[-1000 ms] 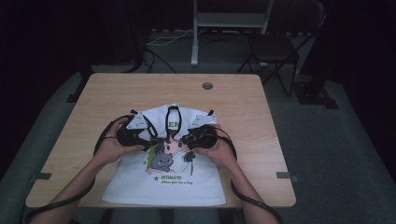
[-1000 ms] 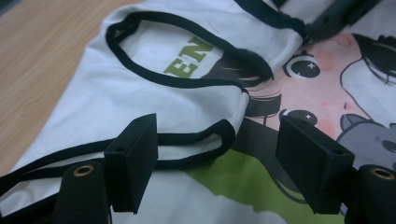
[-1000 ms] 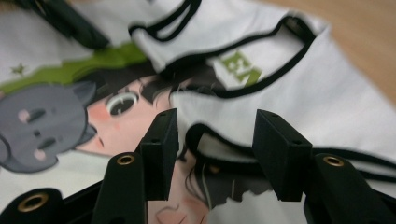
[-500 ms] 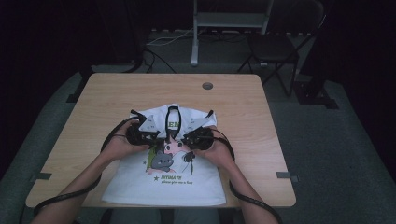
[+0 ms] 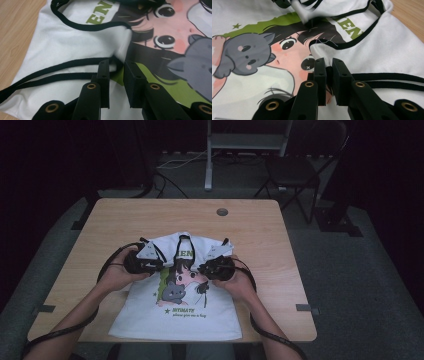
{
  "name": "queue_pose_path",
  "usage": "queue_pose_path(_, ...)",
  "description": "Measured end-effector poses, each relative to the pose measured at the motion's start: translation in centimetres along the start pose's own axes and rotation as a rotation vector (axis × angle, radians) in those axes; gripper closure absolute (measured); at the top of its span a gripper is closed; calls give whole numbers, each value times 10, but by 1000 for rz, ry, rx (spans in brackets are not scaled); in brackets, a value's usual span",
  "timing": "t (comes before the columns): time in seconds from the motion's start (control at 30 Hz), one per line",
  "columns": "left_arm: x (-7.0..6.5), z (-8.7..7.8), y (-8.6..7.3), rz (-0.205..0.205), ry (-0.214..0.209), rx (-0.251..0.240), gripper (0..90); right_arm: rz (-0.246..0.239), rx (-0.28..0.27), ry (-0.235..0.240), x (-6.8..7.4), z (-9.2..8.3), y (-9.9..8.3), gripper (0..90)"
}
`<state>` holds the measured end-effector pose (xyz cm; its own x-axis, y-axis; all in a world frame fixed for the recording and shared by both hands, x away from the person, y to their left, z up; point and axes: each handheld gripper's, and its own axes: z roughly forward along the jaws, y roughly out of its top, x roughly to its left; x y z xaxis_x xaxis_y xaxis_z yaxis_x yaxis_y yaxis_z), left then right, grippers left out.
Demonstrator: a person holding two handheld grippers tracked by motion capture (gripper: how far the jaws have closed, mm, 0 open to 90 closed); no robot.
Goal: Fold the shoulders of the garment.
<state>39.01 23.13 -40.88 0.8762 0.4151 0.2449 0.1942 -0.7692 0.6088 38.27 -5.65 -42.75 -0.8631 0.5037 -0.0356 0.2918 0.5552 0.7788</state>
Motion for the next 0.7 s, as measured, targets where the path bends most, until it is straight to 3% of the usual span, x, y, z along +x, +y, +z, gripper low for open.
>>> queue_pose_path(0.07, -1, 3, 3, 0, 11, -1, 708, -4, 3, -5, -1, -1, -1, 823)
queue_pose_path(0.2, -3, 12, 11, 10, 35, 1, 512, 3, 6, -10, -2, 2, -1, 790)
queue_pose_path(0.33, -5, 19, 15, 38, 25, 11, 480, -7, 11, -11, 0, 5, -2, 768)
queue_pose_path(0.4, -6, 23, 17, 63, -4, 20, 593, -13, 29, -6, 0, 8, -2, 787)
queue_pose_path(0.43, -6, 23, 17, 63, -4, 20, 701, -13, 29, -6, 0, 8, -2, 787)
queue_pose_path(0.6, -5, 19, 13, 102, -24, 37, 826, -16, 36, 1, 1, 7, -2, 826)
queue_pose_path(0.7, 2, 3, 9, 117, -15, 42, 842, -20, 44, 3, -1, 4, -3, 833)
